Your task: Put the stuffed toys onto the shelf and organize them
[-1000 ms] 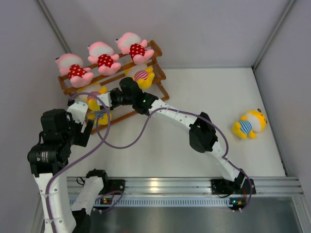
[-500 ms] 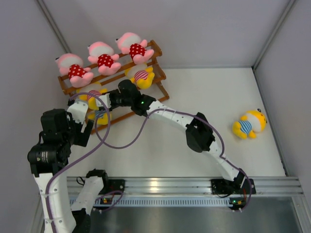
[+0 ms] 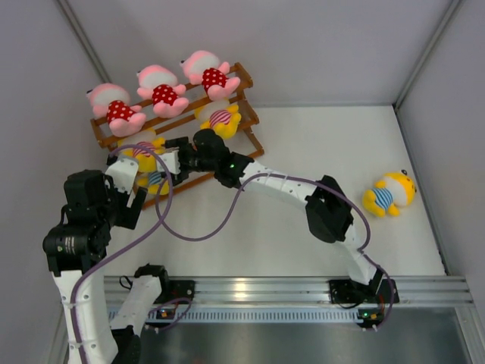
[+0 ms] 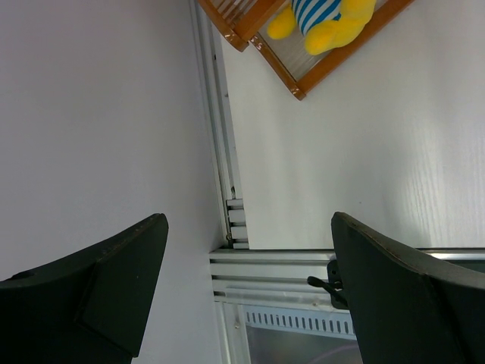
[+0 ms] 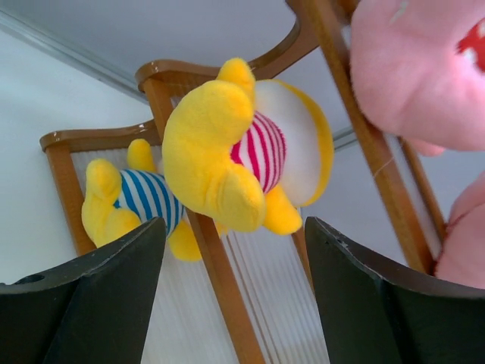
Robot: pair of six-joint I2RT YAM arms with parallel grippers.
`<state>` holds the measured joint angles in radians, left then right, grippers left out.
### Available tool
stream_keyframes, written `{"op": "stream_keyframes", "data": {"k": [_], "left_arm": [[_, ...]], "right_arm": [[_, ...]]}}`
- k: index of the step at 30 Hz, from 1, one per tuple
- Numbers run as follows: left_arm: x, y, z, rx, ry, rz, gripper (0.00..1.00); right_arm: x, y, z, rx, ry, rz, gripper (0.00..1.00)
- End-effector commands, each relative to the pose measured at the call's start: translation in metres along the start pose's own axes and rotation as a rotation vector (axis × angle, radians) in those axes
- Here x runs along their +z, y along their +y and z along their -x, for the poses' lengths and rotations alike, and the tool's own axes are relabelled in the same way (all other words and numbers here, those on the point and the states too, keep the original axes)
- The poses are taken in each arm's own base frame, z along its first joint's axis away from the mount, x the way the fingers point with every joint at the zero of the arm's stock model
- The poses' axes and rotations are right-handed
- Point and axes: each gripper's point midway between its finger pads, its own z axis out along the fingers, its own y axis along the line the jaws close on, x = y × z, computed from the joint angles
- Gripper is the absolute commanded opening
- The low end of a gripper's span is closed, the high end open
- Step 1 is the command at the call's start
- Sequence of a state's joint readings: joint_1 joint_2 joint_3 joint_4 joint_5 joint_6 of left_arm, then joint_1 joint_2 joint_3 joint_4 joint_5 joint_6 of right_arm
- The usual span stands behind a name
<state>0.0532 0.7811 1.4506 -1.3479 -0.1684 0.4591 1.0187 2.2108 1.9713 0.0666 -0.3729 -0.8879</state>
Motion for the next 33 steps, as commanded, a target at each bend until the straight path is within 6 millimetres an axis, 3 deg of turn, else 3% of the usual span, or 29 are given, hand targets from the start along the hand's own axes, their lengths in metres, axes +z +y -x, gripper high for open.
{"op": "stream_keyframes", "data": {"k": [1,3,4,5,6,7,8,9,10,11,12,14,15,17,18,19,20,21,22,23,24,25,26,27,29,30,31,32,33], "left_arm": [[0.000,-0.002,0.002,0.004,-0.014,-0.012,0.95],[-0.002,-0.002,0.002,0.004,-0.020,-0.008,0.95],[-0.002,-0.002,0.002,0.003,-0.020,-0.007,0.95],[-0.002,-0.002,0.001,0.004,-0.019,-0.009,0.95],[-0.001,-0.002,0.001,0.003,-0.017,-0.009,0.95],[-0.002,-0.003,0.000,0.002,-0.016,-0.011,0.95],[-0.001,-0.004,0.000,0.001,-0.016,-0.013,0.95],[0.000,-0.004,-0.001,0.002,-0.017,-0.015,0.95],[0.000,-0.005,-0.001,0.000,-0.017,-0.018,0.95],[0.000,-0.006,0.000,0.001,-0.019,-0.022,0.95],[0.000,-0.007,-0.001,0.001,-0.018,-0.025,0.95],[0.001,-0.008,-0.001,0.003,-0.018,-0.030,0.95],[0.001,-0.008,-0.001,0.004,-0.018,-0.034,0.95],[0.002,-0.010,-0.001,0.004,-0.019,-0.043,0.95],[0.002,-0.011,-0.001,0.004,-0.020,-0.045,0.95],[0.002,-0.012,-0.002,0.006,-0.020,-0.049,0.95],[0.002,-0.012,-0.002,0.005,-0.020,-0.049,0.95],[0.002,-0.012,-0.003,0.002,-0.019,-0.047,0.95],[0.002,-0.012,-0.003,0.002,-0.019,-0.048,0.95],[0.003,-0.013,-0.003,-0.001,-0.020,-0.054,0.95],[0.003,-0.013,-0.003,-0.003,-0.019,-0.056,0.95],[0.003,-0.014,-0.003,-0.006,-0.020,-0.061,0.95],[0.003,-0.015,-0.003,-0.009,-0.022,-0.066,0.95],[0.003,-0.015,-0.001,-0.011,-0.025,-0.067,0.95],[0.002,-0.015,-0.001,-0.014,-0.029,-0.069,0.95],[0.003,-0.016,-0.002,-0.013,-0.026,-0.071,0.95],[0.002,-0.016,-0.002,-0.012,-0.026,-0.072,0.95],[0.003,-0.017,-0.003,-0.014,-0.023,-0.072,0.95],[0.004,-0.017,-0.004,-0.012,-0.019,-0.075,0.95]], "right_arm": [[-0.031,-0.050,0.080,-0.039,-0.135,-0.130,0.74],[-0.047,-0.058,0.099,-0.009,-0.142,-0.165,0.76],[-0.050,-0.048,0.094,0.056,-0.132,-0.164,0.77],[-0.072,-0.062,0.113,0.083,-0.161,-0.209,0.77],[-0.077,-0.043,0.095,0.145,-0.118,-0.201,0.78],[-0.089,-0.045,0.095,0.239,-0.117,-0.241,0.79],[-0.117,-0.066,0.106,0.276,-0.114,-0.337,0.79],[-0.131,-0.067,0.099,0.325,-0.082,-0.375,0.79],[-0.140,-0.052,0.080,0.431,-0.028,-0.391,0.80],[-0.168,-0.060,0.071,0.500,0.042,-0.479,0.80],[-0.183,-0.055,0.047,0.573,0.122,-0.517,0.81],[-0.221,-0.057,0.018,0.784,0.244,-0.657,0.81],[-0.247,-0.043,-0.026,0.855,0.409,-0.697,0.81],[-0.292,-0.037,-0.061,1.024,0.517,-0.874,0.80],[-0.326,-0.020,-0.098,1.077,0.651,-0.943,0.80],[-0.349,-0.015,-0.113,1.166,0.681,-1.066,0.79],[-0.369,-0.009,-0.124,1.222,0.710,-1.129,0.79],[-0.408,-0.013,-0.135,1.280,0.719,-1.248,0.79],[-0.427,0.006,-0.149,1.361,0.752,-1.313,0.80],[-0.444,0.007,-0.147,1.402,0.712,-1.348,0.80],[-0.474,0.009,-0.160,1.432,0.711,-1.443,0.80],[-0.487,0.029,-0.172,1.482,0.727,-1.474,0.81],[-0.503,0.032,-0.170,1.489,0.695,-1.526,0.81],[-0.530,0.051,-0.184,1.513,0.738,-1.608,0.81],[-0.554,0.061,-0.186,1.552,0.701,-1.688,0.82],[-0.580,0.081,-0.199,1.580,0.735,-1.773,0.82],[-0.590,0.088,-0.203,1.623,0.714,-1.803,0.81],[-0.617,0.094,-0.207,1.633,0.696,-1.904,0.81],[-0.627,0.110,-0.213,1.657,0.715,-1.940,0.80]]}}
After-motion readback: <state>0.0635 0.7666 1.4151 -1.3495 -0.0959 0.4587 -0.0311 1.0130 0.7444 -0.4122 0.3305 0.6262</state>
